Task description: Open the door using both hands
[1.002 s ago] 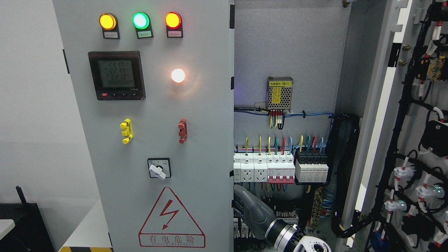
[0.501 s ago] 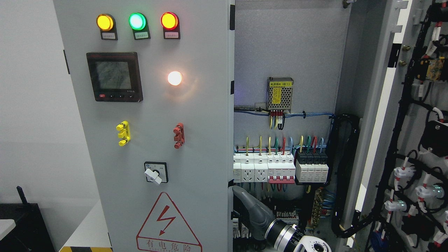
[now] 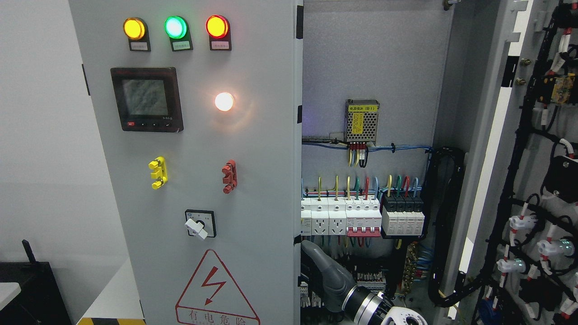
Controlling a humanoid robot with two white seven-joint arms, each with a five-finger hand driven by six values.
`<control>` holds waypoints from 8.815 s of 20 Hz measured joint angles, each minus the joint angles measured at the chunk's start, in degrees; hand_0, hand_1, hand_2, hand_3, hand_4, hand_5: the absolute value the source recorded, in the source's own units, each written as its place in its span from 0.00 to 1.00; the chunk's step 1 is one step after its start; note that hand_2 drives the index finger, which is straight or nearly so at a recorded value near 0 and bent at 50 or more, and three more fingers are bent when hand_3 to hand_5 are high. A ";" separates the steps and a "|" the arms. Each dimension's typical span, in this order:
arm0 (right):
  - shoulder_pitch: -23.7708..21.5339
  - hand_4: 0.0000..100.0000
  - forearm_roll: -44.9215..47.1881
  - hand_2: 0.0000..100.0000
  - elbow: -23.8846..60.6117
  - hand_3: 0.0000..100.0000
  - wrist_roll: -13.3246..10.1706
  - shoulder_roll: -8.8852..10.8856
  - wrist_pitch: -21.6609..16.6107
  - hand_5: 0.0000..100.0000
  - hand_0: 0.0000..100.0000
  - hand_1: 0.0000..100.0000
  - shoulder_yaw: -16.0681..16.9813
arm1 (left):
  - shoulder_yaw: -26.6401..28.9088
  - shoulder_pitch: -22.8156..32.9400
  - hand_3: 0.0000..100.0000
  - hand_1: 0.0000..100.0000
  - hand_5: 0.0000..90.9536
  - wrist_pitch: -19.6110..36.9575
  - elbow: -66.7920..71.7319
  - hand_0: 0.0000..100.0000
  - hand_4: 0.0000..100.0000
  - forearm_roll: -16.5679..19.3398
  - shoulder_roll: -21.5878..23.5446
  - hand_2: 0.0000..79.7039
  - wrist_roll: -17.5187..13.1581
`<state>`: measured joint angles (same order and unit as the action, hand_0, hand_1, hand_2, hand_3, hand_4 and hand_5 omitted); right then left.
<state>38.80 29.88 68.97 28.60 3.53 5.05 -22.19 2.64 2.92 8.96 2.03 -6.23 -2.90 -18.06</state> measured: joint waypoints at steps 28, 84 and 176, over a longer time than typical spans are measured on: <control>-4.09 0.00 5.56 0.00 7.35 0.00 2.07 2.22 -0.11 0.00 0.38 0.00 -1.26 | 0.00 -0.01 0.00 0.00 0.00 0.00 0.01 0.00 0.00 -0.02 0.00 0.00 0.00; -8.31 0.00 10.06 0.00 18.32 0.00 7.46 2.33 -0.06 0.00 0.38 0.00 -10.06 | 0.00 -0.01 0.00 0.00 0.00 0.00 -0.01 0.00 0.00 -0.02 0.00 0.00 0.00; -2.63 0.00 5.63 0.00 17.20 0.00 3.19 -7.76 3.14 0.00 0.38 0.00 -30.10 | 0.00 -0.02 0.00 0.00 0.00 0.00 0.01 0.00 0.00 -0.02 0.00 0.00 -0.01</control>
<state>36.17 35.51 86.18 31.79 -4.22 8.19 -52.29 2.64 2.90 8.96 2.04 -6.25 -2.90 -18.07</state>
